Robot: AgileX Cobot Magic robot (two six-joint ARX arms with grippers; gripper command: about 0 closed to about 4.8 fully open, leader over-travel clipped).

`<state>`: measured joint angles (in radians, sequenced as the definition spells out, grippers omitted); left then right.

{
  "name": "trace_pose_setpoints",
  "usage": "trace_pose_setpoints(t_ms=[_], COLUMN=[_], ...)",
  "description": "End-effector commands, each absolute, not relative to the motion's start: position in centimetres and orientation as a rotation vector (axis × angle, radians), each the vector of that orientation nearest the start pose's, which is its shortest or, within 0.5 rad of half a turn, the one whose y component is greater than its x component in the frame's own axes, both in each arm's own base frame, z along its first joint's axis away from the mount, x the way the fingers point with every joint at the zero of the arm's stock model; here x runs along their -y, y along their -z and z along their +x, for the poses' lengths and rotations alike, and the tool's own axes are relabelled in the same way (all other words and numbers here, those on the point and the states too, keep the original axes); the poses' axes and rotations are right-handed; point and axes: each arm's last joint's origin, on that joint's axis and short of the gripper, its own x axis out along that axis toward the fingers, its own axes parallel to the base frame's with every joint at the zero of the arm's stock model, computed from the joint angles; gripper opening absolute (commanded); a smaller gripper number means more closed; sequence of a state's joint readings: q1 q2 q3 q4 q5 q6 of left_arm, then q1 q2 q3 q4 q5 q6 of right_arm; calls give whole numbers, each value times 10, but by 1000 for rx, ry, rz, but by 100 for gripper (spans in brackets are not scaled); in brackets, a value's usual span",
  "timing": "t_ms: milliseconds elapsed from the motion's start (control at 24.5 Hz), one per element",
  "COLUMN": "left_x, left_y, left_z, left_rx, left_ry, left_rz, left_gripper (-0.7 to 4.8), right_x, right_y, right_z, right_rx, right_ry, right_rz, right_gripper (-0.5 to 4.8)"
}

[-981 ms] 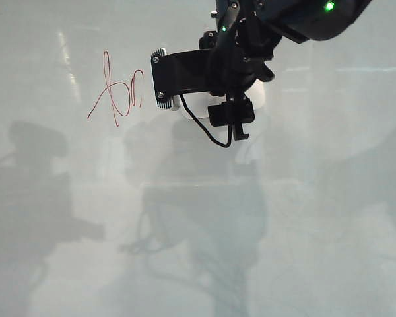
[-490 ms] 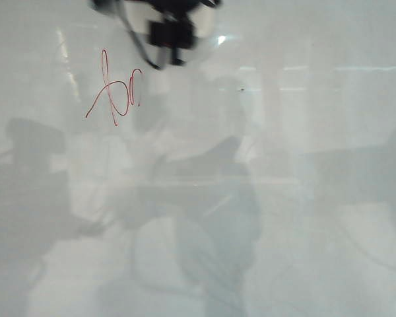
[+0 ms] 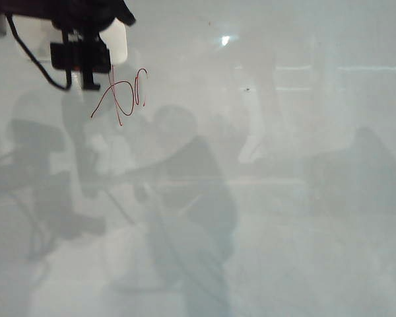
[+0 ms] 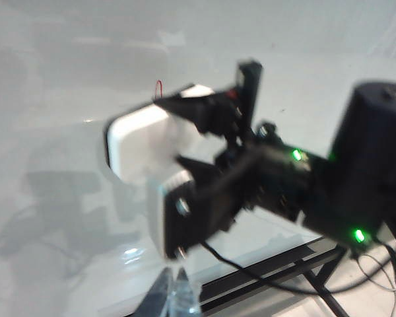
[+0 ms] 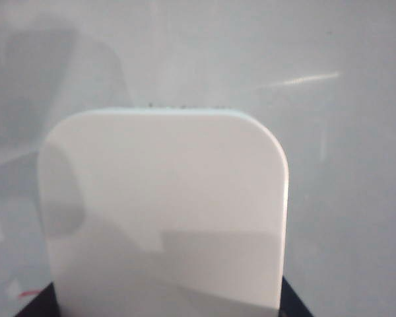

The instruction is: Grab the whiteboard eraser that is attached to the surface of the whiteboard and use it to clean the writing on the whiteboard.

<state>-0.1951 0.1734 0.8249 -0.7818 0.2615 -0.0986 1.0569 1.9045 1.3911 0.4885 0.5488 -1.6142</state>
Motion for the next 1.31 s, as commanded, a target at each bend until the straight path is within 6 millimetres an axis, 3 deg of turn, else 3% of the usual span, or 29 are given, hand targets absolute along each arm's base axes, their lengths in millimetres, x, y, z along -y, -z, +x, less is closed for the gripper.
trace_pose_setpoints(t_ms=[41, 368, 613, 940, 1308], left_x=[10, 10, 10, 10, 10], left_y=[-335, -333, -331, -331, -331], left_z=[11, 11, 11, 11, 11], left_rx=[-140, -140, -160, -163, -163], left_ry=[453, 455, 458, 468, 468], left_rz=[-107, -34, -35, -43, -43], left_gripper=[-5, -5, -5, -5, -5], right_x=[-381, -386, -380, -376, -396], right_y=[-302, -332, -332, -321, -265], right_z=[240, 246, 253, 268, 281], right_rx=[353, 184, 121, 50, -17], right_ry=[-361, -308, -241, -197, -258], right_rz=[-1547, -1553, -1567, -1553, -1609], right_gripper=[148, 148, 148, 148, 148])
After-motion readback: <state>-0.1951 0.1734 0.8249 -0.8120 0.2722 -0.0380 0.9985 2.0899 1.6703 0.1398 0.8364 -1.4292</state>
